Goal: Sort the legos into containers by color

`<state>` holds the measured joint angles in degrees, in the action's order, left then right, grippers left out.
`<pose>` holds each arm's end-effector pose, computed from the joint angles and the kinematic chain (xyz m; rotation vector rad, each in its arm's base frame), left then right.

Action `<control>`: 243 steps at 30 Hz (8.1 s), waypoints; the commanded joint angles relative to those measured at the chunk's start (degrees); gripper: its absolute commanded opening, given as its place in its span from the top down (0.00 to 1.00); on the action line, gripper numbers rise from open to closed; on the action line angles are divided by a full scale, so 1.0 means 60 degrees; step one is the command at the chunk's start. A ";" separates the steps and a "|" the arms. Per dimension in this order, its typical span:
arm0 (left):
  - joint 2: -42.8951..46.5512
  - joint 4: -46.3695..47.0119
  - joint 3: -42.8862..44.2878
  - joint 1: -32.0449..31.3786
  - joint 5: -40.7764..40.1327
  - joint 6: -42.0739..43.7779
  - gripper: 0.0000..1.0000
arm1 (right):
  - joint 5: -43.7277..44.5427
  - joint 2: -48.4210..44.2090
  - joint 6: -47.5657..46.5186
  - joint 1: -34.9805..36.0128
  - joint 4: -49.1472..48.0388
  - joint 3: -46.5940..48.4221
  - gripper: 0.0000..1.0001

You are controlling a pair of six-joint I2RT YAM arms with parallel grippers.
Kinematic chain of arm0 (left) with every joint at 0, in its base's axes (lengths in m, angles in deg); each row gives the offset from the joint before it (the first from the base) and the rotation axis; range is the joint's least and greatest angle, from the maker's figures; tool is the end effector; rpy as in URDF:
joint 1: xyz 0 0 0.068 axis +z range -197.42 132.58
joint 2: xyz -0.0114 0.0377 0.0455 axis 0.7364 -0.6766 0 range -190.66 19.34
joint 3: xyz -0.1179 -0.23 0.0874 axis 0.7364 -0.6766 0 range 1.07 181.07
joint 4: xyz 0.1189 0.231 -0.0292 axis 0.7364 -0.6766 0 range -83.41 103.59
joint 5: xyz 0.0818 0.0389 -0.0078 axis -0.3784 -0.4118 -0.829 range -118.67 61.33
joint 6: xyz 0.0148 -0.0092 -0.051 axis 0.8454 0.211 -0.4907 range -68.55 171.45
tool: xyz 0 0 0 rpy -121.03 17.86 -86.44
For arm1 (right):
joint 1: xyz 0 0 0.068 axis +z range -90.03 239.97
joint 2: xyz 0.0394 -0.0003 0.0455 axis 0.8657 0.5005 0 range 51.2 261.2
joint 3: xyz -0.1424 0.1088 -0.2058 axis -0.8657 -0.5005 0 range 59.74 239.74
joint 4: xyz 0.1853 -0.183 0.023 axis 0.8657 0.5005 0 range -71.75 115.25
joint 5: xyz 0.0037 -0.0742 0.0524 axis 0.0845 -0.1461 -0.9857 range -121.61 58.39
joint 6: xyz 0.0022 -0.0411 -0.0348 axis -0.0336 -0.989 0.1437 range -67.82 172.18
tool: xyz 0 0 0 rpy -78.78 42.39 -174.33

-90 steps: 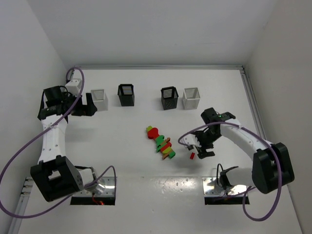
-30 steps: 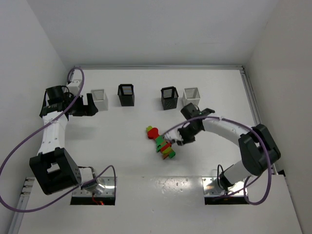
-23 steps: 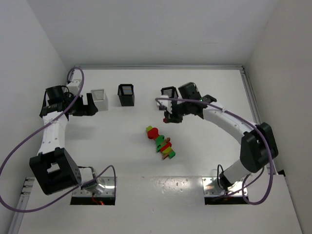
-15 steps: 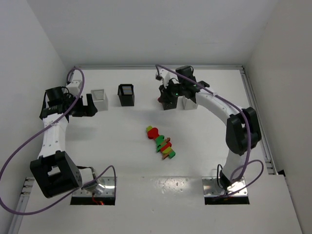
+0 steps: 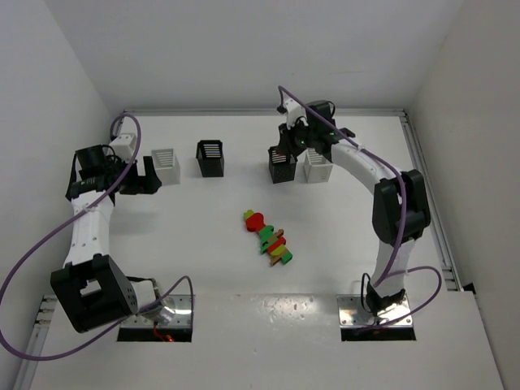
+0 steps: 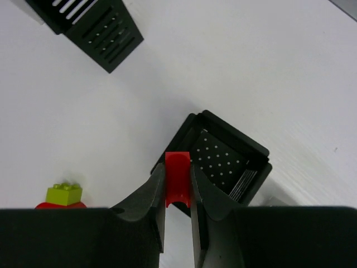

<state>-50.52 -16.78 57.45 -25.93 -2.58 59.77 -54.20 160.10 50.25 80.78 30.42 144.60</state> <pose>0.2456 0.0798 0.2892 -0.0375 2.2546 -0.2567 0.4063 0.1691 0.2553 -0.6534 2.1159 0.6173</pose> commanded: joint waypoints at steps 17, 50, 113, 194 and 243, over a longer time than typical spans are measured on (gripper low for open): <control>0.0277 0.0301 -0.0124 0.0123 0.0384 0.0283 0.00 | 0.0176 0.0424 0.0454 -0.0335 -0.0416 0.0696 0.58; 0.0570 0.0023 0.0652 -0.0170 0.0896 0.0255 0.00 | 0.0716 -0.1511 0.2022 0.2696 0.0522 -0.3802 0.54; -0.1902 0.1531 -0.0622 -0.3905 0.6755 -0.3100 0.09 | 0.0673 -0.3165 -0.2138 0.4250 0.0902 -0.3186 1.00; -0.0791 0.1605 -0.0622 -0.3202 0.6434 -0.2910 0.99 | 0.1979 -0.0632 -0.0338 0.0632 0.2029 0.0825 1.00; -0.0660 0.1517 -0.0915 -0.4066 0.8689 -0.2368 0.99 | -0.9126 -0.1188 0.2885 0.0910 -0.0151 -0.1253 0.26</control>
<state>-57.30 -8.62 52.18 -49.05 47.05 43.73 -105.12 152.85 64.89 85.35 34.37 135.35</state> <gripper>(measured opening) 0.396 0.742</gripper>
